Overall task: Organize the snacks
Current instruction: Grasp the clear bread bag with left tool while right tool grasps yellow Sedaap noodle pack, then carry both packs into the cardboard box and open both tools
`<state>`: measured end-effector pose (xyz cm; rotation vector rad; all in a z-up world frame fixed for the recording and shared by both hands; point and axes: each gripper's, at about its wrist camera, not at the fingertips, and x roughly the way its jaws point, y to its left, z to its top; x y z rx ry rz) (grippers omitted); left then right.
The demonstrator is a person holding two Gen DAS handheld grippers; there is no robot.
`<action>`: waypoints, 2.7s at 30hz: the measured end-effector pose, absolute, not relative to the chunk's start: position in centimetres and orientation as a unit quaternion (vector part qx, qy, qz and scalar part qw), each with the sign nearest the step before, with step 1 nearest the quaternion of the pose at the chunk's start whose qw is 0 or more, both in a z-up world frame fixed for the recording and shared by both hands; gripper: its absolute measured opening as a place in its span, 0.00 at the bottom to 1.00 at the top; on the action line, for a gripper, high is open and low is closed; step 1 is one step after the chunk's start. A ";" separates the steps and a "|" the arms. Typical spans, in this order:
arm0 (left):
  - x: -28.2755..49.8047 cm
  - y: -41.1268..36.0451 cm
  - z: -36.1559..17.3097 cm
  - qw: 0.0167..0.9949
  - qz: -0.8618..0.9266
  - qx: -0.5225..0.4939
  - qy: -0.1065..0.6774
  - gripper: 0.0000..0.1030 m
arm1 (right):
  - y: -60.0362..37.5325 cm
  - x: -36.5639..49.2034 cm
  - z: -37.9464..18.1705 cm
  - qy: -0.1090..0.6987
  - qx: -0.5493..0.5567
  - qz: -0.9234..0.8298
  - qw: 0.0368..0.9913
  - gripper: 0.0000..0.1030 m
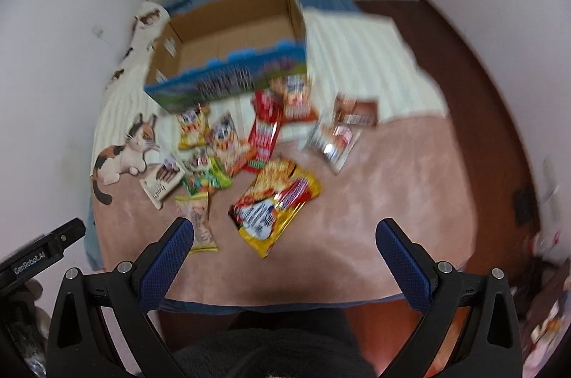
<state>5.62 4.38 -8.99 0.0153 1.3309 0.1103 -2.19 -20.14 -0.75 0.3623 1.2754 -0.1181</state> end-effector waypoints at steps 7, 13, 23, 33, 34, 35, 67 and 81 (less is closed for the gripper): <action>8.7 7.5 -16.5 0.736 0.092 -0.009 0.670 1.00 | -19.9 1.5 -13.8 0.655 0.236 -0.071 0.715 1.00; 10.9 8.3 -23.4 0.703 0.097 0.015 0.704 1.00 | -18.9 3.6 -22.2 0.694 0.259 -0.089 0.667 1.00; 10.7 7.2 -32.5 0.659 0.066 0.058 0.747 1.00 | -17.6 6.0 -32.0 0.699 0.352 -0.159 0.602 1.00; 9.8 7.1 -33.8 0.668 0.027 0.063 0.741 1.00 | -13.3 8.6 -34.4 0.732 0.156 -0.105 0.654 0.96; 9.8 7.2 -33.9 0.668 0.024 0.062 0.741 1.00 | -13.0 8.4 -34.6 0.735 0.131 -0.088 0.659 0.95; 9.8 7.2 -34.1 0.667 0.021 0.062 0.743 1.00 | -12.7 8.2 -34.6 0.736 0.108 -0.073 0.664 0.92; 11.6 3.8 -37.1 0.654 -0.076 0.182 0.731 0.56 | -15.2 5.6 -33.3 0.739 -0.018 0.022 0.673 0.90; 11.9 15.5 -37.9 0.636 -0.053 -0.016 0.770 0.73 | -26.6 12.3 -36.3 0.742 0.149 -0.078 0.650 0.95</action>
